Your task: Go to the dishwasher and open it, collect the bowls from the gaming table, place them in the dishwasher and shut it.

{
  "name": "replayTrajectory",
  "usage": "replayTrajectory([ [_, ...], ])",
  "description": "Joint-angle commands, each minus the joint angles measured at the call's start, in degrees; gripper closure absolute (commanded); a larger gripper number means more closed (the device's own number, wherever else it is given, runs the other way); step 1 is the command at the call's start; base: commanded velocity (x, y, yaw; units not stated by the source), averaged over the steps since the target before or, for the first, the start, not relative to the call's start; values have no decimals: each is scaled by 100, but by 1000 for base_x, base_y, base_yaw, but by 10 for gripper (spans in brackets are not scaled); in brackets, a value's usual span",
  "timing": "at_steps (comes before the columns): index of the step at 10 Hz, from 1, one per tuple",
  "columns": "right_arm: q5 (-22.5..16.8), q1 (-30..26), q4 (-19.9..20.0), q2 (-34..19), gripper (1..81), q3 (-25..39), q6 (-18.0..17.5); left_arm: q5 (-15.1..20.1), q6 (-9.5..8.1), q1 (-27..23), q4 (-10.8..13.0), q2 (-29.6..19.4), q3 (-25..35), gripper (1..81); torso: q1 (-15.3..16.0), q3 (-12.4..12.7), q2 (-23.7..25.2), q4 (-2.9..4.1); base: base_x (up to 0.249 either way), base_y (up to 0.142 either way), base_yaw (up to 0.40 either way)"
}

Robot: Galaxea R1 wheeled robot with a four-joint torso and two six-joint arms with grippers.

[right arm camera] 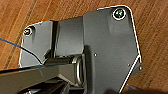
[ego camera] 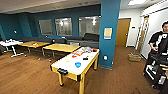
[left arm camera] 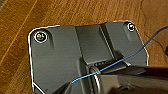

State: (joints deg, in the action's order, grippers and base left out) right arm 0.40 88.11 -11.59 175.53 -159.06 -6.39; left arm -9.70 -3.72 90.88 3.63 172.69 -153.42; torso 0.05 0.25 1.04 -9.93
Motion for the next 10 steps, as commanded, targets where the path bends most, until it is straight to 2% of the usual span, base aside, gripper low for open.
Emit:
replayTrajectory([
  [1,-269,-324,-36,28,10,8,15,258,-6,-277,15,-33,14,10,0,0,0,0,189,75,0],
  [10,-269,-299,-36,11,10,8,15,250,-6,-277,-3,-33,14,10,2,0,0,0,205,73,0],
])
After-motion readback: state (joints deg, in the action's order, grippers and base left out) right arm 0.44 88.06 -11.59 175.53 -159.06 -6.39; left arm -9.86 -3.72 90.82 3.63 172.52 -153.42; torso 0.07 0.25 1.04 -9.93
